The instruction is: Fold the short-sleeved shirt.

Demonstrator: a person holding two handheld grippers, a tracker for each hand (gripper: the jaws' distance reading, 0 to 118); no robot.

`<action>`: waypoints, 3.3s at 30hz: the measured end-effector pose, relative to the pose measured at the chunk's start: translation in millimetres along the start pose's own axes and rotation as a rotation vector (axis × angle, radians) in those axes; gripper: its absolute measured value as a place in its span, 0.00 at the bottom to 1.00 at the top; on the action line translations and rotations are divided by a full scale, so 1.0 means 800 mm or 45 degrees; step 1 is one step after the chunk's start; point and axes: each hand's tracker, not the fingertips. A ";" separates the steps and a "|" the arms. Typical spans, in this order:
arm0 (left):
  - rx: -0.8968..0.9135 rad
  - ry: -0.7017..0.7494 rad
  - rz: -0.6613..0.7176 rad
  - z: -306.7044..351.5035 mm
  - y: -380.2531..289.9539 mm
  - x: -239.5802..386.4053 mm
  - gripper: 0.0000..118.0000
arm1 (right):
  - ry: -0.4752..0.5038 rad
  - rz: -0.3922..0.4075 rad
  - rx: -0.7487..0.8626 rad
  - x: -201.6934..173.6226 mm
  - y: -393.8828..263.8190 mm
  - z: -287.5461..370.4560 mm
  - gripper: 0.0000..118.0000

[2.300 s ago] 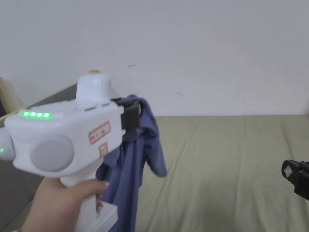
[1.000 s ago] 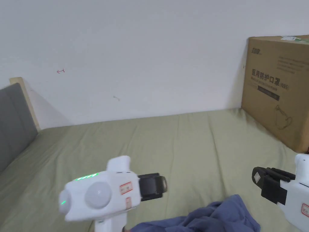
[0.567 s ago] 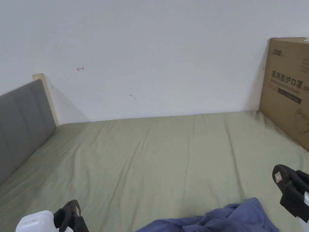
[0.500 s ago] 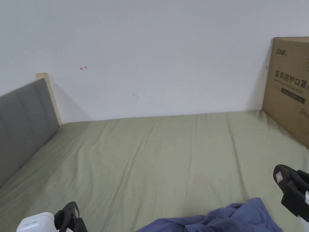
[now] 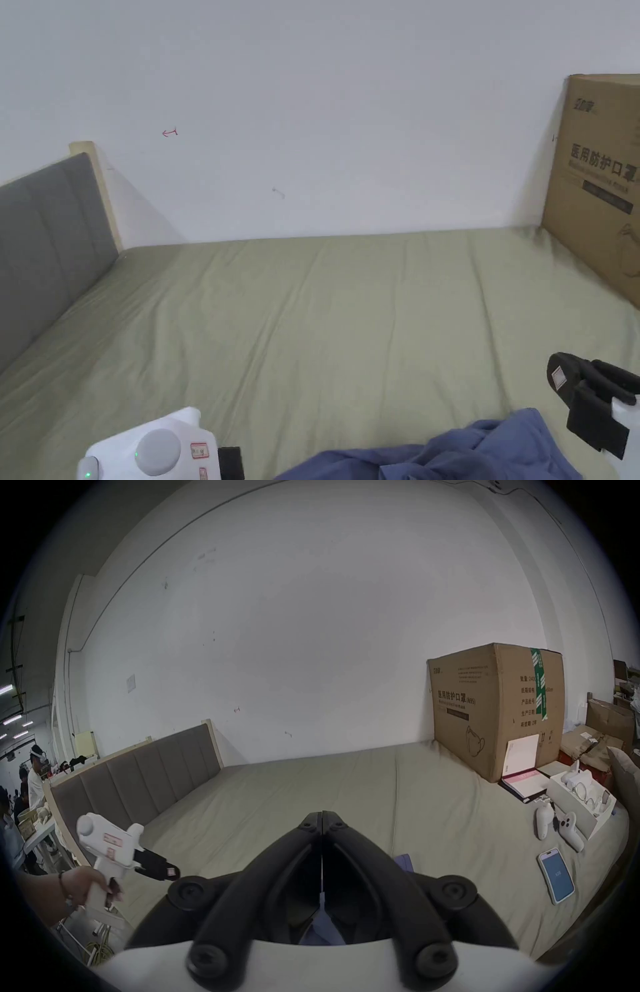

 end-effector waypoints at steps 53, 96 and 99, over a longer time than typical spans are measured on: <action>0.719 -0.125 -0.335 0.159 -0.026 0.038 0.04 | 0.062 -0.227 -0.733 0.153 0.059 -0.192 0.10; 1.166 0.020 -0.182 0.249 0.041 -0.011 0.04 | 0.208 -0.131 -0.484 0.090 0.092 -0.340 0.10; 1.014 0.078 -0.282 0.221 -0.024 -0.014 0.04 | 0.176 -0.046 -0.662 0.114 0.011 -0.326 0.10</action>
